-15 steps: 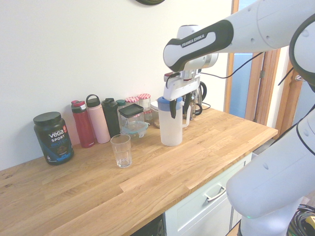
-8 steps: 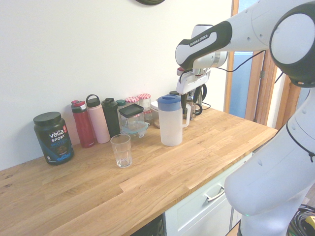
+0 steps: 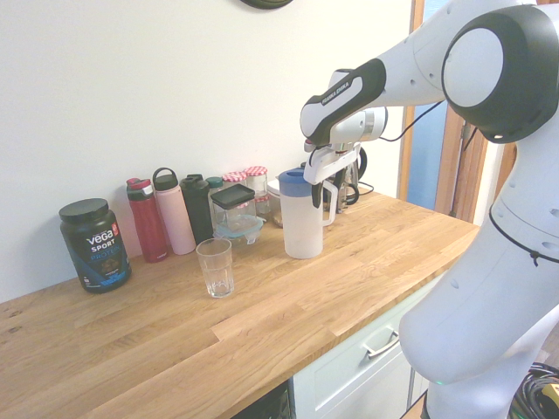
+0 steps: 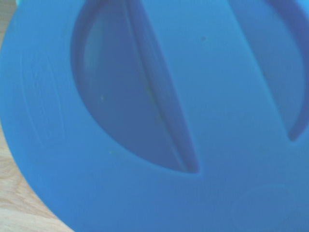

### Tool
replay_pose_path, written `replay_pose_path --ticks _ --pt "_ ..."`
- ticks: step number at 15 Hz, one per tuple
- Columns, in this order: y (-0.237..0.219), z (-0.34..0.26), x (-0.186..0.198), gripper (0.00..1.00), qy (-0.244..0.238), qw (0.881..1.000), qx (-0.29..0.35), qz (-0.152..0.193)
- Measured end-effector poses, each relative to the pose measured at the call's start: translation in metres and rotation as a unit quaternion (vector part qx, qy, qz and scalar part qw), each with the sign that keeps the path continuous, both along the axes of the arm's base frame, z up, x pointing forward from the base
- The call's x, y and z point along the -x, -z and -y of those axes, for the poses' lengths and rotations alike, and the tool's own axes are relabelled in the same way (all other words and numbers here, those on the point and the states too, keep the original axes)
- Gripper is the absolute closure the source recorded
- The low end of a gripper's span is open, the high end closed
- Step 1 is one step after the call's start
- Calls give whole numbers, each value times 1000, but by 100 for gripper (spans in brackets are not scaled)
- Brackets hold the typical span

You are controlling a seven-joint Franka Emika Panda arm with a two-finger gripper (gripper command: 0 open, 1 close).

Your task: Pour me some water

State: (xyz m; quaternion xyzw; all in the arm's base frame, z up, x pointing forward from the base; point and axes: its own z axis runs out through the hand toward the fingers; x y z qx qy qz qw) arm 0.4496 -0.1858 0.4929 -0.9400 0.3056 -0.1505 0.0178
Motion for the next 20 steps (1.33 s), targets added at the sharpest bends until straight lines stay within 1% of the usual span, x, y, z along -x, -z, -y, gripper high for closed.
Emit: replay_pose_path --ticks 20 --pt "-2 -2 -2 100 -8 1000 2 6"
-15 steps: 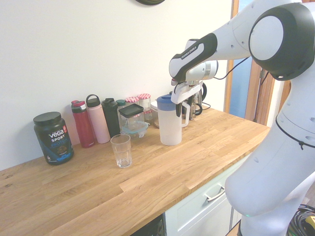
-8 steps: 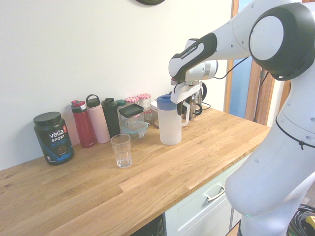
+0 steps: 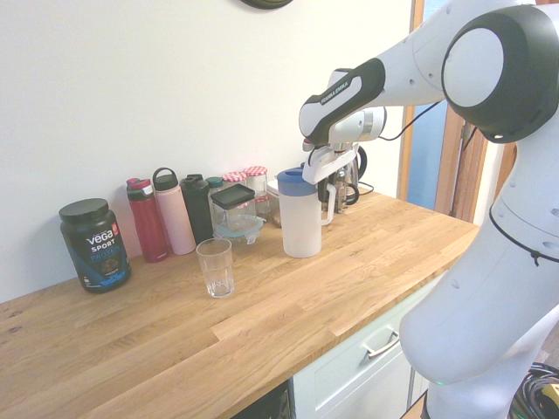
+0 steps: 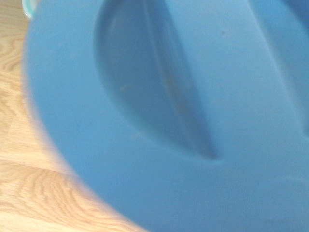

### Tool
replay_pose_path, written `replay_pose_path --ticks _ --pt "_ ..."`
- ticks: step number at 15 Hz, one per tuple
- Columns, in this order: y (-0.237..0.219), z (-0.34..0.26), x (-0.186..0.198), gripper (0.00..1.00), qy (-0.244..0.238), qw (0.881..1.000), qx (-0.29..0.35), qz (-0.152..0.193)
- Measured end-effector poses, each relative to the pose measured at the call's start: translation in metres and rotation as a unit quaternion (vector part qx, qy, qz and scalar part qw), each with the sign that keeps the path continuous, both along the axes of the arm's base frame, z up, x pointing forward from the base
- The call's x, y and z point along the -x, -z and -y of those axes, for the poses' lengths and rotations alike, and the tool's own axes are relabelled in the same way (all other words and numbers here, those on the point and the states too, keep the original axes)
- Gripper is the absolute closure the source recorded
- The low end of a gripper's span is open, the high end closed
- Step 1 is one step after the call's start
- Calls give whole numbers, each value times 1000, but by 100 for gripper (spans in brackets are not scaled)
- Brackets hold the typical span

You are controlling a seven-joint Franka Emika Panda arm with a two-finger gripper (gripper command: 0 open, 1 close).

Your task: Pour me some water

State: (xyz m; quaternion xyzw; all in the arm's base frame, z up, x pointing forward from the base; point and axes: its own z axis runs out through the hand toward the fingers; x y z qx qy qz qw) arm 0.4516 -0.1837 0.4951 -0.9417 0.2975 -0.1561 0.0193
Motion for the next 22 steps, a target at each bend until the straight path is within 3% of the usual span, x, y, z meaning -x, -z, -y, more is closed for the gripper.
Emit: replay_pose_path --ticks 6,12,18,22 --pt "-10 -1 3 100 -10 1000 1 -1" --pt "-75 -52 -4 100 -82 996 26 11" --pt "-78 -142 -16 100 -207 973 99 -35" --pt "-74 -180 -16 100 -253 955 144 -59"
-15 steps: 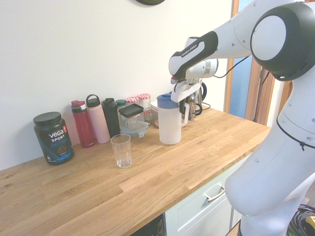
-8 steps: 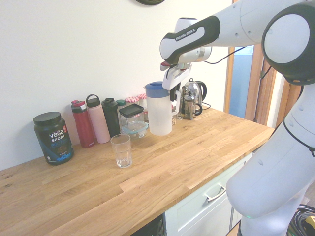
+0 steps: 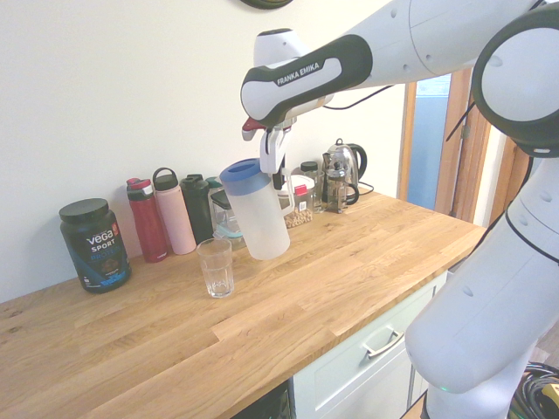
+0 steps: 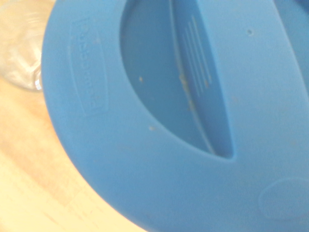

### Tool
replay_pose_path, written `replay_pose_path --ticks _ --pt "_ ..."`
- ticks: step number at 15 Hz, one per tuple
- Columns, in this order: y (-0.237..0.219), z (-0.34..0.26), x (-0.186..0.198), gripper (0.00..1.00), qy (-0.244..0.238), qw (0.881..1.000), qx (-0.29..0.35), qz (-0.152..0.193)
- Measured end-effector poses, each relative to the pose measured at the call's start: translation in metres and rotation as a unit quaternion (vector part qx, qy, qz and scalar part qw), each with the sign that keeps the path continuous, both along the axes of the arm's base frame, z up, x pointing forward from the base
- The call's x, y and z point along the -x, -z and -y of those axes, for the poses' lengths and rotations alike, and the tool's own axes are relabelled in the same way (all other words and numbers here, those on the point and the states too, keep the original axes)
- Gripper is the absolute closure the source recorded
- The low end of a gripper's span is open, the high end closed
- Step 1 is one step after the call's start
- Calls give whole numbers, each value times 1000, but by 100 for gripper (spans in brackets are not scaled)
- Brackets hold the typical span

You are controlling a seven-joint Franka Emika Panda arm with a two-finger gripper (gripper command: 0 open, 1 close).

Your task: Pour me some water

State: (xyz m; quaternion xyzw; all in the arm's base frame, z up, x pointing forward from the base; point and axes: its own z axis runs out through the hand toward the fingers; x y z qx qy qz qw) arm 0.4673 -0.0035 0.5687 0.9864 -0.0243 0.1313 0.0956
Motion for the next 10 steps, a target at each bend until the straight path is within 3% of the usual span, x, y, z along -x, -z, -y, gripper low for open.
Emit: replay_pose_path --ticks 10 --pt "20 -60 -10 100 -87 985 132 -71"
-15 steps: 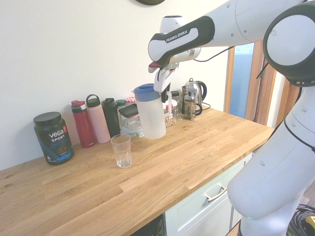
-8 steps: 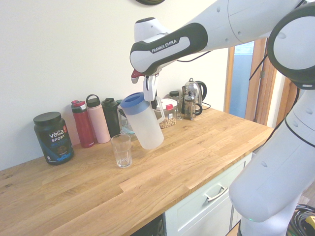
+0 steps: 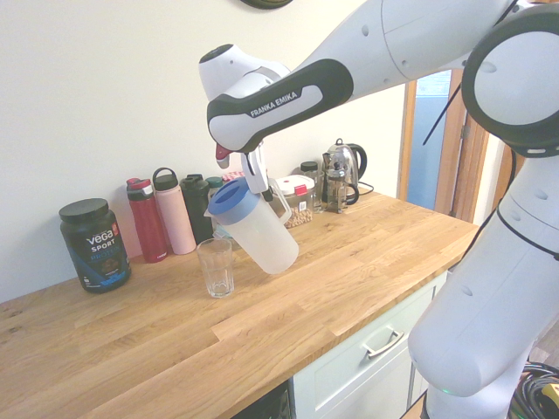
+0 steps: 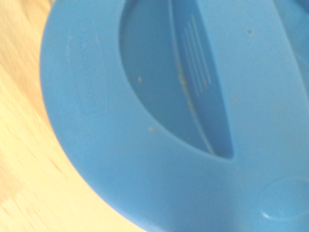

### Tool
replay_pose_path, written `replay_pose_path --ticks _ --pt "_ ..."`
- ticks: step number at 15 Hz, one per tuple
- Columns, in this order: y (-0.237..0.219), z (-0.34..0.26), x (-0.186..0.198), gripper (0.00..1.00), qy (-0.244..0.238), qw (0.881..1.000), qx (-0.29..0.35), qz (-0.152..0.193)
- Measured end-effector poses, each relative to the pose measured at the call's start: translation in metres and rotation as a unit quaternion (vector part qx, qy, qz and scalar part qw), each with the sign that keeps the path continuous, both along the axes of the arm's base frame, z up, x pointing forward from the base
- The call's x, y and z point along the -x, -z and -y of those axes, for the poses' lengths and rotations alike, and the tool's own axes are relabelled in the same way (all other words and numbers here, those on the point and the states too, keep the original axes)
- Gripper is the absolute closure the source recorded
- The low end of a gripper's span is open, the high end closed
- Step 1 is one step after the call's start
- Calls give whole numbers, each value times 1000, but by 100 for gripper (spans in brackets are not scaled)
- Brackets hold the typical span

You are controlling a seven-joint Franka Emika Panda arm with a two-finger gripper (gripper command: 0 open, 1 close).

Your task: Pour me some water

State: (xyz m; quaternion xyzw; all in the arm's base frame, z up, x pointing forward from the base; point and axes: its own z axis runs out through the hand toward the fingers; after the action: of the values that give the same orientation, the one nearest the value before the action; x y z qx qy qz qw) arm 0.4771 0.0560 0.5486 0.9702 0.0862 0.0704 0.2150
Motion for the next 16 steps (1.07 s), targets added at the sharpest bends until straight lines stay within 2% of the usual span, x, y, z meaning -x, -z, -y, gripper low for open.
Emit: replay_pose_path --ticks 9,16 --pt "27 -24 -4 100 -38 993 98 -60" --pt "33 -26 -3 100 -50 987 137 -65"
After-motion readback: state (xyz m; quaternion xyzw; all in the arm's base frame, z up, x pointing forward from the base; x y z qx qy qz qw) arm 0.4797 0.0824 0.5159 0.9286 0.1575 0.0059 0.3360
